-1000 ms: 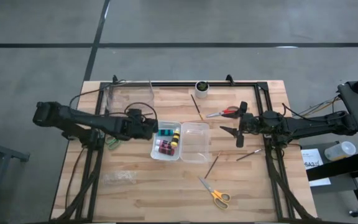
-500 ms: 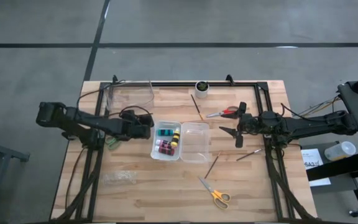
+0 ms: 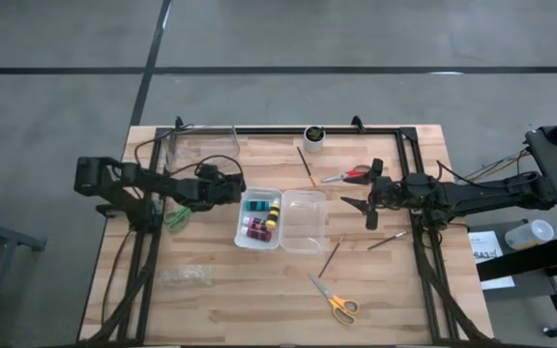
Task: Pick & Place Paint Supplies
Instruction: Put the silver paint brush into the bottom transparent bin
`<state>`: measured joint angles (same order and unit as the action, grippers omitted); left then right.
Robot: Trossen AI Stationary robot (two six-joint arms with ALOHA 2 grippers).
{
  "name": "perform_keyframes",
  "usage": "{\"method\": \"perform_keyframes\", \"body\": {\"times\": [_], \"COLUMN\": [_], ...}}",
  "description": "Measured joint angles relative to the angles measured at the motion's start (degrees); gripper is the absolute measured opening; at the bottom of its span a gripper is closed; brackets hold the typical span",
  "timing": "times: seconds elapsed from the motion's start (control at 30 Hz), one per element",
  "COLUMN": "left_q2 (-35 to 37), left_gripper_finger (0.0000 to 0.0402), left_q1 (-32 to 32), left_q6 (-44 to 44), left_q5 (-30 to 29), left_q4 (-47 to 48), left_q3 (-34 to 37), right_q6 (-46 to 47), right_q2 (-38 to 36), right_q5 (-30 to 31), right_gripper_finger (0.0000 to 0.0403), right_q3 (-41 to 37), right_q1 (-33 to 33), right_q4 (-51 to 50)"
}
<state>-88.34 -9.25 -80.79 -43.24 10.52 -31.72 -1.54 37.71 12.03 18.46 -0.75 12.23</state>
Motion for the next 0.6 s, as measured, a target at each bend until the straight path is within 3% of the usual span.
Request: {"method": "perform_keyframes", "body": {"times": [0.43,0.6], "left_q2": [-2.7,-2.8], "left_gripper_finger": [0.0195,0.0195], "left_q1": [-4.4,-5.6], "left_q6": [4.0,4.8], "left_q5": [1.3,7.2], "left_q4": [-1.2,-2.8], "left_q3": [-0.1,-0.1], "right_q6": [0.0,0.0], "right_q2": [0.0,0.0], "right_q5": [0.0,0.0], "right_gripper_finger": [0.0244,0.0244], "right_q3": [0.0,0.0], "right_q1": [0.0,0.0], "right_q4": [0.0,0.0]}}
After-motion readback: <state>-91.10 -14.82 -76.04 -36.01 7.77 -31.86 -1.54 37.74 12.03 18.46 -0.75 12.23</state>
